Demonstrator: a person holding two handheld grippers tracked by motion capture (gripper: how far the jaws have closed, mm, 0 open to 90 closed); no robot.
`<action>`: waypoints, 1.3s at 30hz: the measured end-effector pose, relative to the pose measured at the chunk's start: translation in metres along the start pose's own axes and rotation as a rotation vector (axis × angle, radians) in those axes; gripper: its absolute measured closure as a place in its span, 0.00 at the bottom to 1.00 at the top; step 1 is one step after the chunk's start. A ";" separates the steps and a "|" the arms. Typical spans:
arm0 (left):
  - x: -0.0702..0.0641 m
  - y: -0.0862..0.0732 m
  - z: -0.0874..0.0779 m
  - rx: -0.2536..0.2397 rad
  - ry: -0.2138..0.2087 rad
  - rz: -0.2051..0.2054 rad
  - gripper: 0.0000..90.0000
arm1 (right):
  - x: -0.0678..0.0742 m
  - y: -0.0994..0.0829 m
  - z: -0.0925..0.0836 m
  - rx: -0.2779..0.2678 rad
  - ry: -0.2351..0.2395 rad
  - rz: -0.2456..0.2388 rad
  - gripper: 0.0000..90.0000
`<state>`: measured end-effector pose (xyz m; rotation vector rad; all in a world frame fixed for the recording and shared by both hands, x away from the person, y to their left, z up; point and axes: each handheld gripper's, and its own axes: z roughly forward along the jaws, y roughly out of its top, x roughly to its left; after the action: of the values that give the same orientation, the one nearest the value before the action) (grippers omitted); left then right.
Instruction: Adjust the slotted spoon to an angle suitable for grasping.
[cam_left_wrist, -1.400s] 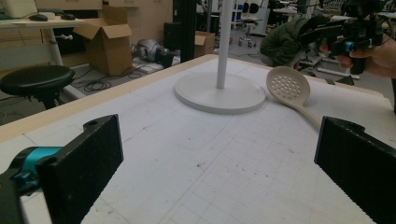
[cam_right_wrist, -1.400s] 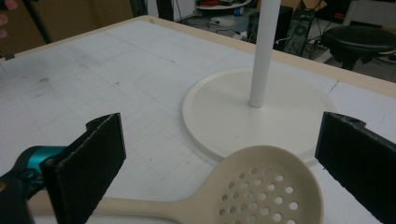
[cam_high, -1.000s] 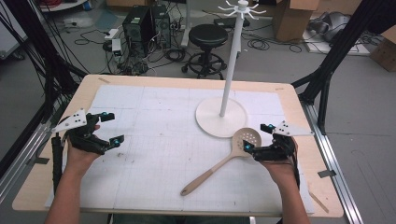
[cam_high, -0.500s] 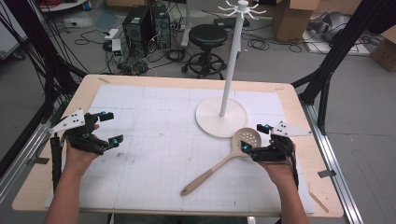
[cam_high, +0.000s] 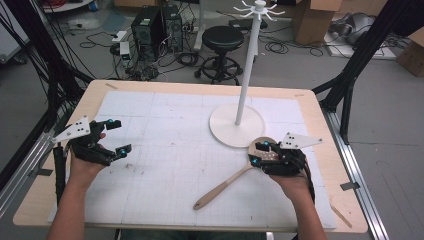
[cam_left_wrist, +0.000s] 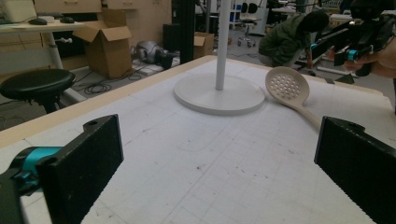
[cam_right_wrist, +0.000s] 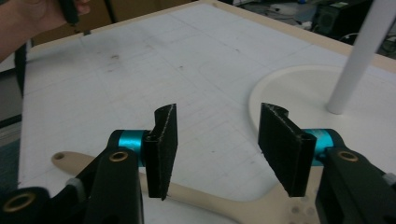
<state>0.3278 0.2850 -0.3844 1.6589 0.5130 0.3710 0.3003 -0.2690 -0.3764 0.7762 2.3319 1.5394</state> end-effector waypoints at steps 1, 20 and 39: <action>0.000 0.000 0.000 0.001 0.000 0.002 0.02 | 0.004 0.000 0.005 0.013 0.044 -0.013 0.63; 0.000 0.001 -0.002 -0.004 0.005 0.006 0.02 | 0.054 -0.012 0.046 0.144 0.278 -0.145 1.00; 0.001 0.000 -0.001 0.003 0.009 0.007 0.02 | 0.086 -0.029 0.101 0.359 0.377 -0.198 1.00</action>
<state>0.3277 0.2865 -0.3841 1.6630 0.5142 0.3832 0.2680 -0.1519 -0.4373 0.3222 2.9087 1.2892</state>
